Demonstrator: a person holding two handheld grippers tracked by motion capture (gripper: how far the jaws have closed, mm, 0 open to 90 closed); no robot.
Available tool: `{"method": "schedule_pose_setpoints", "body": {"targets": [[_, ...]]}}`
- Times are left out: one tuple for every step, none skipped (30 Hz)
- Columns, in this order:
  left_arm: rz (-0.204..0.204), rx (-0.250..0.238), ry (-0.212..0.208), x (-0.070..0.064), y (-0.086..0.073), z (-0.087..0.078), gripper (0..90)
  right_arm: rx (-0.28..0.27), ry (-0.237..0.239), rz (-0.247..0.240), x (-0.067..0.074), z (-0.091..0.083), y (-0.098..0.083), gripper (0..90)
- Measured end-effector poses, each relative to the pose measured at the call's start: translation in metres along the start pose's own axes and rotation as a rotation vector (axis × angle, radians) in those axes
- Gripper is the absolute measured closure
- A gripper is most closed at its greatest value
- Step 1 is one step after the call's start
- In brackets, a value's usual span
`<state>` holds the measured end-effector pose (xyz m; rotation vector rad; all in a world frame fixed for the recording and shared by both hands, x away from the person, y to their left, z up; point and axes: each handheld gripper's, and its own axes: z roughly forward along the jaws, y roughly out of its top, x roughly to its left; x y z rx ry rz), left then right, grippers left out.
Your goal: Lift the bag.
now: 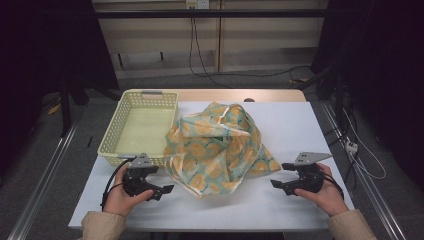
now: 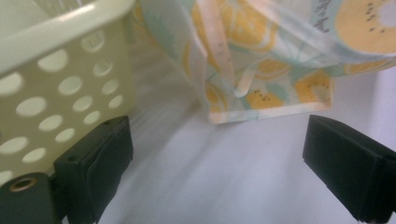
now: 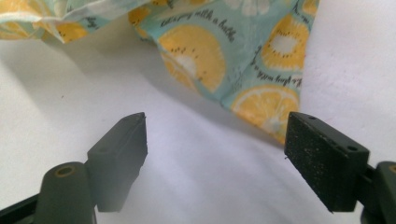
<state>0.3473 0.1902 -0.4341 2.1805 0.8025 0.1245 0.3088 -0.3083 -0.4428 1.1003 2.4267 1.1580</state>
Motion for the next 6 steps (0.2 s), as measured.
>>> {"method": "schedule_pose_setpoints", "body": {"targets": [[0.004,0.003,0.003,0.0009,-0.0007,-0.0002,8.4,0.0,-0.001,0.002,0.0004,0.0001,-0.0019,21.0],[-0.003,0.0,0.006,0.0008,-0.0015,0.0002,8.4,0.0,0.001,0.009,0.001,0.0004,-0.0039,20.5],[-0.004,0.004,0.005,0.0014,-0.002,0.0002,8.4,0.004,0.002,0.011,0.0016,0.0006,-0.0057,20.1],[-0.004,0.003,0.014,0.0012,-0.0024,0.0003,8.4,0.006,0.0,0.013,0.0027,0.0006,-0.0073,20.1],[-0.005,0.0,0.015,0.0011,-0.0027,0.0004,8.4,0.005,-0.004,0.01,0.0037,0.0005,-0.0084,19.7],[-0.004,-0.003,0.009,0.0012,-0.0031,0.0007,8.4,0.0,-0.006,0.008,0.0048,0.0,-0.0092,19.6]]}}
